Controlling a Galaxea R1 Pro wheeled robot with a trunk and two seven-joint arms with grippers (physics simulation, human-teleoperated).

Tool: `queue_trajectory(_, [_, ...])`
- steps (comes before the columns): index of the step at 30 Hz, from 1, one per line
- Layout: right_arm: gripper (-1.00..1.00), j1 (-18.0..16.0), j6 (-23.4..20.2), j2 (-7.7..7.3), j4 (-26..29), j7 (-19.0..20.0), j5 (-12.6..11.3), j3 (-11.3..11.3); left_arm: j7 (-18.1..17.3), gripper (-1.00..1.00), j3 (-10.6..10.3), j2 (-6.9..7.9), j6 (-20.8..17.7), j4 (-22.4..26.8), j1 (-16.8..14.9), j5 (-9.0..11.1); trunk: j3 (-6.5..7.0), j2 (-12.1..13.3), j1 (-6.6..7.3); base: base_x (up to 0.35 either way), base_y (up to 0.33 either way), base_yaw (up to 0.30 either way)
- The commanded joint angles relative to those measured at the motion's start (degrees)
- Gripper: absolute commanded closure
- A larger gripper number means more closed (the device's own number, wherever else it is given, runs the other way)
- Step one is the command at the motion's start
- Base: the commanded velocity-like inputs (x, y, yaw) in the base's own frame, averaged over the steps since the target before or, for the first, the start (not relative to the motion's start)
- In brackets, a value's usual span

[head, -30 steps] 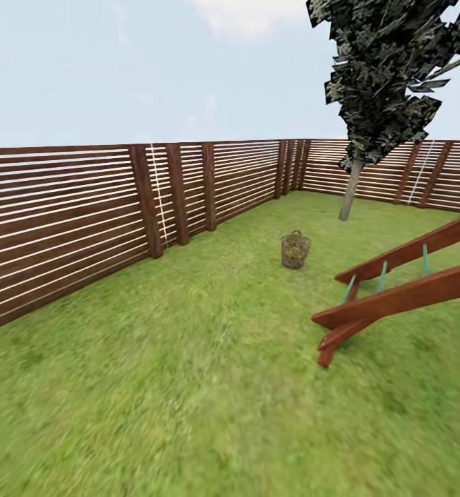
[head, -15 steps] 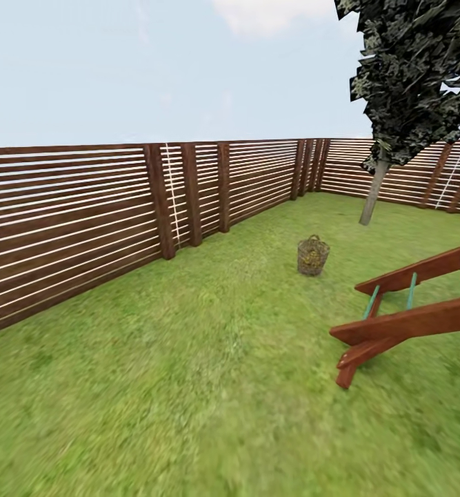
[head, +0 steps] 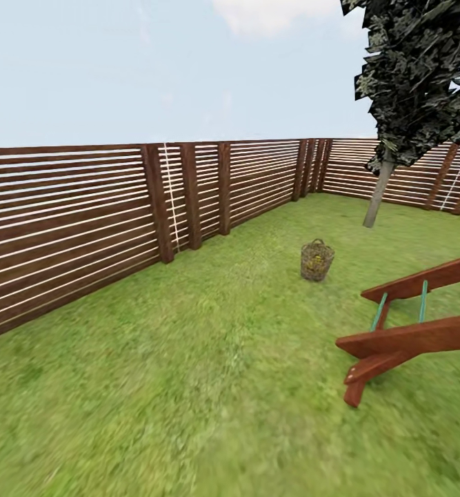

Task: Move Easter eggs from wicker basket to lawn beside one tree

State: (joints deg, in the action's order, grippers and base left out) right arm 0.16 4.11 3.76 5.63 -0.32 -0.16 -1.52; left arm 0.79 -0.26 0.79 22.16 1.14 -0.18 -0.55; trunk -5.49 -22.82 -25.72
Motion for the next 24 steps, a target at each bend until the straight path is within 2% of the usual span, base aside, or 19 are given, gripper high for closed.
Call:
queue_trajectory(1, [-1.00,0.0,0.1,0.02,0.1,-0.1,0.0,-0.1,0.1,-1.00,0.0,0.00,0.2,0.0,0.0,-0.1,-0.10,-0.1,-0.06,0.303,0.000,0.027])
queue_trajectory(17, [-1.00,0.0,0.1,-0.01,0.1,0.0,0.0,-0.1,0.1,-1.00,0.0,0.00,0.2,0.0,0.0,-0.1,-0.10,-0.1,-0.06,0.304,0.000,0.038])
queue_trajectory(24, [-1.00,0.0,0.1,0.01,0.1,-0.1,0.0,-0.1,0.1,-1.00,0.0,0.01,0.2,0.0,0.0,-0.1,-0.13,-0.1,-0.06,0.305,0.000,0.158])
